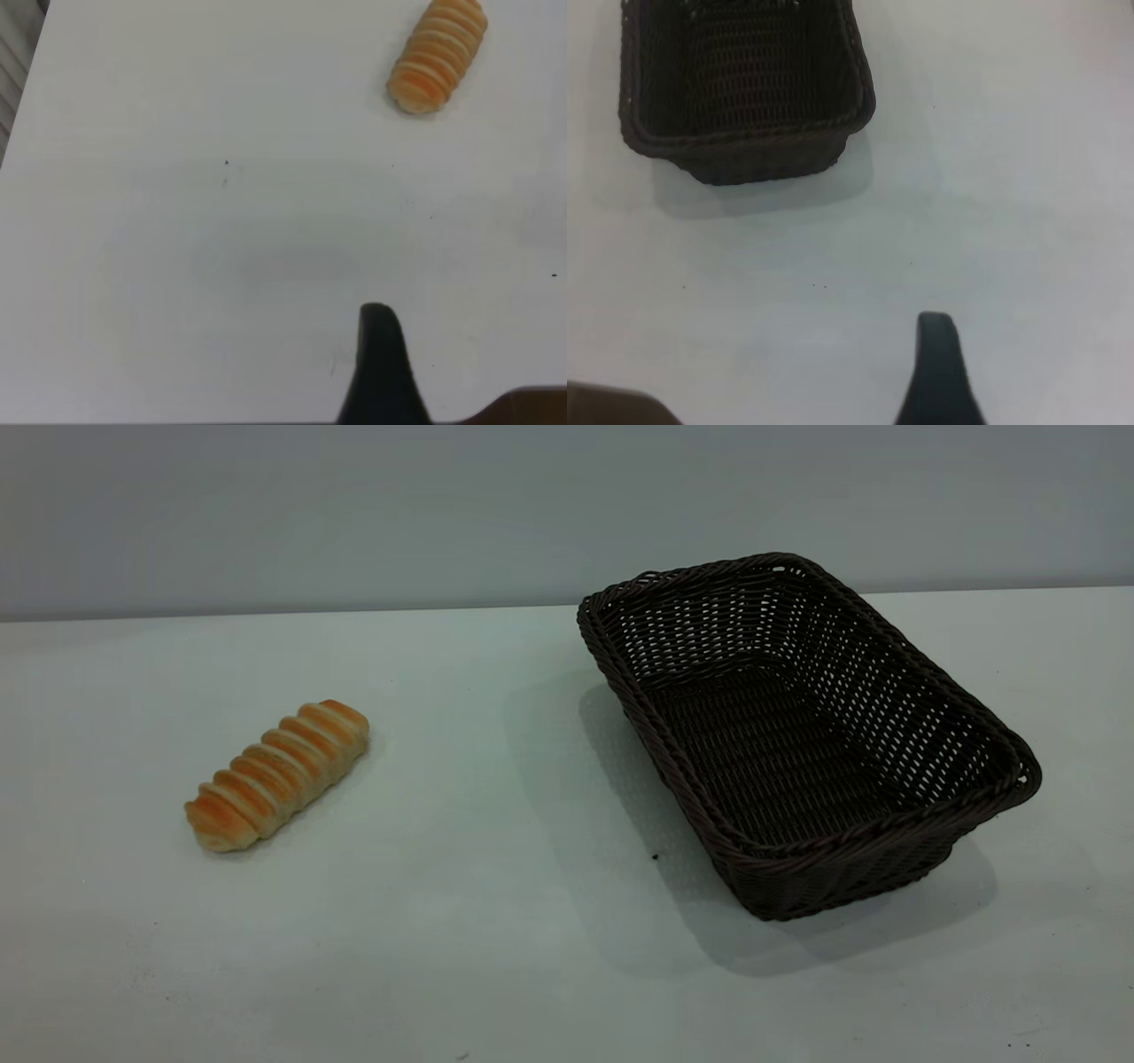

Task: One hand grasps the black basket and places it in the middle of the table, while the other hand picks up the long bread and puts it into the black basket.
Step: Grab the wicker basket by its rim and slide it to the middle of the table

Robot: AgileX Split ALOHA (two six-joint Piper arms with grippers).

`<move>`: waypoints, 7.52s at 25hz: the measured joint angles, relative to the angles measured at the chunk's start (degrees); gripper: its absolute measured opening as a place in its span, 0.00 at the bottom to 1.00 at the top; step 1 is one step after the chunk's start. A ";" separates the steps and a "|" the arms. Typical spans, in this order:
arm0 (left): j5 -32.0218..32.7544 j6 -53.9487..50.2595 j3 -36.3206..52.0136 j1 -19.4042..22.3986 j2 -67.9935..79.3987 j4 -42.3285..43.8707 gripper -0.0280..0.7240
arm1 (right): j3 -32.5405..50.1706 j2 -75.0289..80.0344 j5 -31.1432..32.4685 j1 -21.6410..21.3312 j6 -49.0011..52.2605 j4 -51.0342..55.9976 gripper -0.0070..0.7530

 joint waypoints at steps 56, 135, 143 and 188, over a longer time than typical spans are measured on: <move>0.00 0.42 0.00 0.00 0.00 0.12 0.79 | 0.00 0.00 0.00 0.00 0.00 0.00 0.77; -10.36 -5.50 -12.71 0.00 33.95 -0.01 0.79 | -10.76 94.13 -51.44 16.26 5.51 38.99 0.57; -10.78 -5.50 -12.71 0.00 33.95 -0.01 0.79 | -10.80 96.68 -56.99 16.26 5.51 49.53 0.64; -10.09 -5.50 -12.71 -0.81 33.95 -0.24 0.79 | -26.41 119.18 -43.70 14.49 -38.37 63.10 0.13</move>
